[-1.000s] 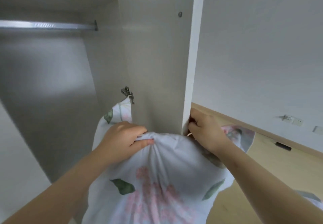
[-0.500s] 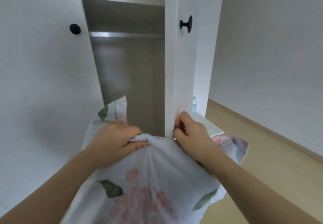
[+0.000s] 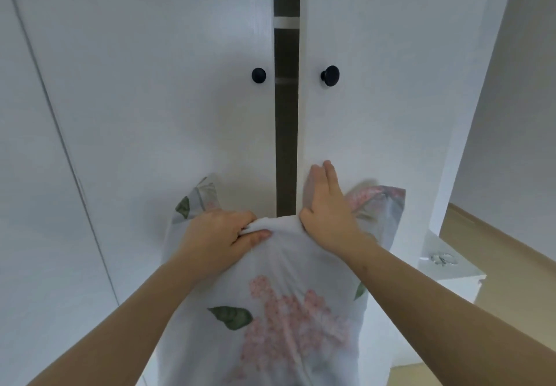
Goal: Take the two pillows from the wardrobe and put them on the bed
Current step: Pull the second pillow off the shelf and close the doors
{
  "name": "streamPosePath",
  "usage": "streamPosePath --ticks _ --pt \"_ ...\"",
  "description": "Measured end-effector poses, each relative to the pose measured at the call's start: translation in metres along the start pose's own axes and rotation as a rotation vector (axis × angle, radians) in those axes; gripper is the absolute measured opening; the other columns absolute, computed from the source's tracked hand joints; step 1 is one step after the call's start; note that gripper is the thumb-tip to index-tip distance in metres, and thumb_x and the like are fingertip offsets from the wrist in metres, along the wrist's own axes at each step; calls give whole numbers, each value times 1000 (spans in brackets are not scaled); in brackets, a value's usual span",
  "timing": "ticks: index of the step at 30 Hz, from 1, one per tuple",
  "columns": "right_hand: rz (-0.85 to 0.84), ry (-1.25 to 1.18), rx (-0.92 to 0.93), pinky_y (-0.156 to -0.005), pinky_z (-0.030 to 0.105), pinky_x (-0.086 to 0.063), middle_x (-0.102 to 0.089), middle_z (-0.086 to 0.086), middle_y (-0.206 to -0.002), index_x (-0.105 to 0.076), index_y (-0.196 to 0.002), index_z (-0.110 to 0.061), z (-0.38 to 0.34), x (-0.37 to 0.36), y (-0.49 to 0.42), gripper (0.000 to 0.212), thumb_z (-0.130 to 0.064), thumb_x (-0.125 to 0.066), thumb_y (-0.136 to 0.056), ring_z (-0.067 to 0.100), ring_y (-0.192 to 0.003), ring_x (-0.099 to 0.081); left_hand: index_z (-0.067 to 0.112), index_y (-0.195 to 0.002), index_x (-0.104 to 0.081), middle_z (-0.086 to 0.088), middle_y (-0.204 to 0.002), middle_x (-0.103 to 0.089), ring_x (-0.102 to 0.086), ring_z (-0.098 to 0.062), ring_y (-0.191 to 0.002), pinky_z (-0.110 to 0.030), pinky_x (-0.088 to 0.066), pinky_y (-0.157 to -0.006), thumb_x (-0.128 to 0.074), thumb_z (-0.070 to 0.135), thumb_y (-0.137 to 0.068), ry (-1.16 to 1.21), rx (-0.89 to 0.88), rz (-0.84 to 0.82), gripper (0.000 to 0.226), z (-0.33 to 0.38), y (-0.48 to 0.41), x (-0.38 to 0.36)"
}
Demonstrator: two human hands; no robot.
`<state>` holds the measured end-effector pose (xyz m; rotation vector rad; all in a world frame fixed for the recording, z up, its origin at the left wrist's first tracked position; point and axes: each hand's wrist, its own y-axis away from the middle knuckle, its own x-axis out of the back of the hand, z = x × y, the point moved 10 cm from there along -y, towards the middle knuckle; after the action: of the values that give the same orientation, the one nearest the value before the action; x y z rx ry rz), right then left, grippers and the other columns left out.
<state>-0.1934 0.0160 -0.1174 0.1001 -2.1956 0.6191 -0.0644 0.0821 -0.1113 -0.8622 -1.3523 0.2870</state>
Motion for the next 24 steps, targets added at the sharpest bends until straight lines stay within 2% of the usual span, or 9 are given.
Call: streamPosePath --ticks 3,6,8,11,13,15,19,21,24 --pt "-54 18 -16 -118 40 -5 24 7 -157 13 -148 -14 -9 -17 -13 78 -11 -42 -93 30 -146 11 24 -63 -59 10 -48 -54 -38 -5 -42 -6 -15 -42 -35 57 -82 -16 33 27 45 -14 -3 2" --pt "-107 53 -9 -119 41 -9 27 4 -156 16 -148 -18 -6 -26 -27 83 -14 -46 -91 28 -147 10 35 -58 -38 13 -44 -38 -35 -6 -42 -7 -13 -43 -32 60 -83 -6 19 19 36 -22 -9 -5" --pt "-144 120 -6 -120 43 -9 26 3 -156 15 -148 -22 -1 -28 -37 85 -17 -47 -90 27 -147 8 34 -60 -27 13 -43 -33 -33 -7 -39 -6 -11 -43 -35 57 -84 -11 -2 10 34 -27 -15 -14" --pt "-122 327 6 -118 48 1 23 5 -157 14 -148 -22 1 -29 -52 82 -24 -45 -90 27 -147 9 30 -59 -31 7 -42 -49 -41 -9 -34 -12 -17 -38 -30 58 -89 -42 -69 1 41 -38 -34 -33" --pt "-113 390 20 -117 48 4 21 7 -158 14 -148 -21 1 -31 -58 81 -28 -42 -91 27 -147 10 27 -54 -36 7 -41 -50 -43 -8 -32 -12 -14 -37 -38 53 -85 -91 -96 -1 40 -42 -48 -39" --pt "-128 421 21 -118 48 4 21 7 -157 14 -148 -20 3 -35 -68 79 -29 -41 -92 28 -147 10 28 -54 -35 7 -40 -49 -43 -7 -31 -5 -5 -43 -41 50 -81 -124 -128 -3 36 -43 -58 -44" --pt "-145 457 29 -119 48 4 22 8 -157 12 -149 -19 6 -41 -85 75 -25 -37 -93 30 -146 10 24 -52 -42 6 -40 -50 -36 -9 -31 -5 -5 -45 -41 49 -80 -108 -144 17 37 -53 -68 -53" --pt "-150 463 26 -119 48 4 22 8 -157 11 -149 -18 8 -45 -93 75 -25 -38 -93 32 -146 11 27 -54 -33 6 -38 -48 -26 -6 -35 -5 -3 -44 -41 49 -80 -107 -138 23 35 -59 -74 -57" --pt "-145 468 16 -119 47 3 22 8 -157 10 -149 -18 11 -50 -105 77 -32 -40 -93 34 -146 11 26 -57 -33 3 -43 -53 -32 -9 -39 -13 -13 -39 -36 52 -81 -26 -123 23 35 -70 -77 -65"
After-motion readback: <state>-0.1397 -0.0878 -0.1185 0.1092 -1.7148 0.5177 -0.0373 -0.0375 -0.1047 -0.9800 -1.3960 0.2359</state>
